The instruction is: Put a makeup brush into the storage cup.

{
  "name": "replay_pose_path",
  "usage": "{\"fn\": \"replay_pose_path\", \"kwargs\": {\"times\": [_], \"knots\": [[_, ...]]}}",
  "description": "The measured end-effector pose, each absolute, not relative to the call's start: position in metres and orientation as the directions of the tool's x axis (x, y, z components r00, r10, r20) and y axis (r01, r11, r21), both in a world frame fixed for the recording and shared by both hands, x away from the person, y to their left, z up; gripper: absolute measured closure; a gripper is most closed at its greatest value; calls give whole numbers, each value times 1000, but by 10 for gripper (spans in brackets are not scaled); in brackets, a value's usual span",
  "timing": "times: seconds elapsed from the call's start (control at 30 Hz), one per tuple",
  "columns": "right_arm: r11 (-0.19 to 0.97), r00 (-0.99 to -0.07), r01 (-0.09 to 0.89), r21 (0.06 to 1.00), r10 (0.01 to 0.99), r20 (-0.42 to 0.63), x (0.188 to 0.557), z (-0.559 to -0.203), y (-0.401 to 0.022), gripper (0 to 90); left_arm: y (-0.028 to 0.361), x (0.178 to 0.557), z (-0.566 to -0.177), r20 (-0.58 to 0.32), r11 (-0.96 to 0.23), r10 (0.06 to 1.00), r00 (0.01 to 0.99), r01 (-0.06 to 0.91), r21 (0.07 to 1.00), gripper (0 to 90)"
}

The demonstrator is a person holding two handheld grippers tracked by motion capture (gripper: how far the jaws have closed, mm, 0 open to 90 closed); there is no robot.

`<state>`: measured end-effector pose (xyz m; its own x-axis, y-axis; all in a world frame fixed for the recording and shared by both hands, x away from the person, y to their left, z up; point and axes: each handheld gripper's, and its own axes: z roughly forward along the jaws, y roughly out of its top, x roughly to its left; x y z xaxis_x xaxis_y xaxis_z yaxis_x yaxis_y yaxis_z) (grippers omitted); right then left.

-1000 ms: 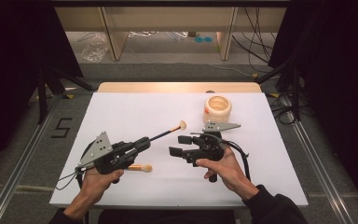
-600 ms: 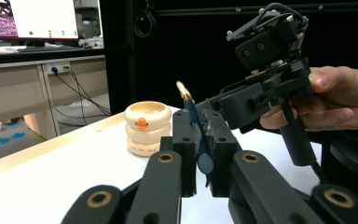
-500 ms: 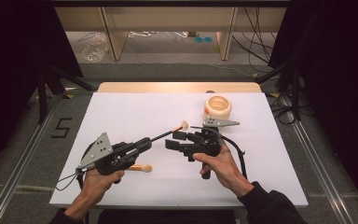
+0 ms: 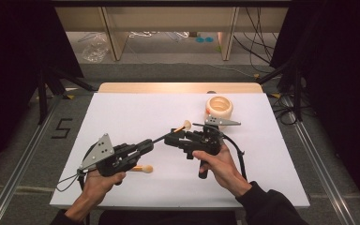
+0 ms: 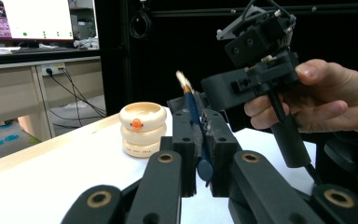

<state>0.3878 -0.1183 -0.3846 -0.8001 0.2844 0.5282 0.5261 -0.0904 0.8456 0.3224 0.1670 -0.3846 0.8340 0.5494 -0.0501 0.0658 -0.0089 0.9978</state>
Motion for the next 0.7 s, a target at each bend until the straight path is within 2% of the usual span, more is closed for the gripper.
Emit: {"fn": "replay_pose_path", "kwargs": {"times": [0.13,0.4,0.7], "knots": [[-106,-799,527,843,276,534,388,-383,-118,502,166,322,-385,-58,-8,550,833,75,997,844],[-130,-807,522,843,247,537,388,-383,-118,657,166,323,-386,-49,-21,543,838,72,997,843],[-157,-813,520,840,212,543,387,-381,-118,699,163,323,-389,-52,-33,533,844,83,996,843]]}}
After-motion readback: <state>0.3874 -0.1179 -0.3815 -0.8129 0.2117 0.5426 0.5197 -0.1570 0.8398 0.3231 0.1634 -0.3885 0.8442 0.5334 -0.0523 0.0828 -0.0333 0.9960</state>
